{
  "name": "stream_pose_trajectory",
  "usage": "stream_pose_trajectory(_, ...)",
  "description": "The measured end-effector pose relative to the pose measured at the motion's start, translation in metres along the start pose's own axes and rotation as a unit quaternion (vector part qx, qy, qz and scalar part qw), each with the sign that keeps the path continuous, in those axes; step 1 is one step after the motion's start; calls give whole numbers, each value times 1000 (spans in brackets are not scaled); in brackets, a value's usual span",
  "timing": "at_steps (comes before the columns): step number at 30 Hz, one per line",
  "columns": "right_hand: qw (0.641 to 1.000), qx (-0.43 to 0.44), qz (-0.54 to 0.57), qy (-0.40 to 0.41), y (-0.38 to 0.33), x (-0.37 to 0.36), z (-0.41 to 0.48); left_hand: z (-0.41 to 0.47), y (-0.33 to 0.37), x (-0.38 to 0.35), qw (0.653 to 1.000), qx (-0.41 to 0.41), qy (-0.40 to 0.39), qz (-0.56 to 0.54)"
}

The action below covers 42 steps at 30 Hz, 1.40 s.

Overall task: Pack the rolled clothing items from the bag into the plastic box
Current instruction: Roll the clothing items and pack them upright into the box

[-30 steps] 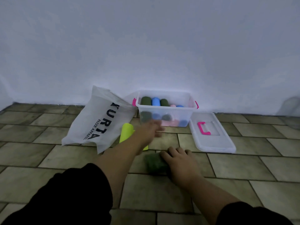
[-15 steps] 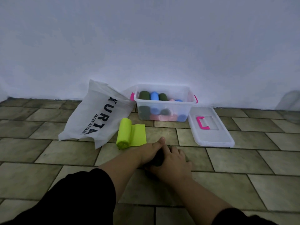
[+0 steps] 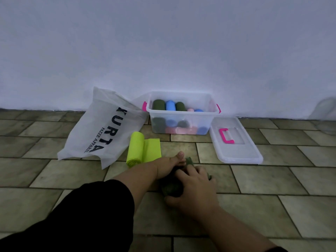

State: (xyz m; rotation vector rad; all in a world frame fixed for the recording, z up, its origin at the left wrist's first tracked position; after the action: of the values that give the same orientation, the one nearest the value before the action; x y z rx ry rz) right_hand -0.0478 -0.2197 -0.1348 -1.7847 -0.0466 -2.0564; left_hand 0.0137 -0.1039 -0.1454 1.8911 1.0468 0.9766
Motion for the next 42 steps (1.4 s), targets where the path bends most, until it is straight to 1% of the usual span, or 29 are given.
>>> stream_pose_trajectory(2,999,3,6,-34,0,-2,0,-1,1,0,1000,-3,-1,5)
stream_pose_trajectory(4,996,4,13,-93,4,-2,0,-2,2,0,1000,-3,-1,17)
stream_pose_trajectory(6,991,22,1,-134,5,4,3,-4,3,1,999,-3,3,36)
stream_pose_trajectory(9,987,66,-21,-147,4,11,5,-4,5,1,998,-7,13,69)
stream_pose_trajectory(15,972,89,-25,-217,3,21,5,-8,5,-1,996,-8,21,87)
stream_pose_trajectory(20,968,131,-13,-216,-3,34,12,-6,3,-1,996,-11,21,90)
stream_pose_trajectory(23,960,115,-7,-255,-2,35,17,-6,0,2,994,-16,26,107)
stream_pose_trajectory(25,958,100,7,-267,-1,32,20,-5,-1,2,992,-25,29,119)
stream_pose_trajectory(29,954,60,35,-292,5,30,27,-12,0,1,992,-48,66,98)
stream_pose_trajectory(31,951,46,42,-304,8,30,30,-20,5,0,983,-80,107,123)
stream_pose_trajectory(34,943,30,54,-326,12,29,35,-38,17,0,949,-143,202,194)
stream_pose_trajectory(35,941,25,63,-332,13,28,36,-44,17,-2,942,-144,213,216)
stream_pose_trajectory(37,937,18,81,-339,15,28,39,-51,8,-10,937,-106,184,278)
stream_pose_trajectory(39,935,14,90,-343,17,29,42,-55,-5,-19,936,-69,146,311)
stream_pose_trajectory(42,936,10,117,-332,19,32,45,-56,-11,-18,934,-70,153,314)
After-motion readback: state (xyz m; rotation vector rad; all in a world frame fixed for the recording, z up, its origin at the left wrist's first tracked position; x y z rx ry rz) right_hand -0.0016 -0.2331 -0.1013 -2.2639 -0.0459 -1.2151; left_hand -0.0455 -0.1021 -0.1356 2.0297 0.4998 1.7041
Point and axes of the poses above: each hand's wrist, its own z-axis towards the middle knuckle, its own x-axis out of the back of the hand, y = z × x, the point moved 4 cm from there along z, towards the middle knuckle, and after that the axes turned 4 degrees about y, right-handed, at the moved point
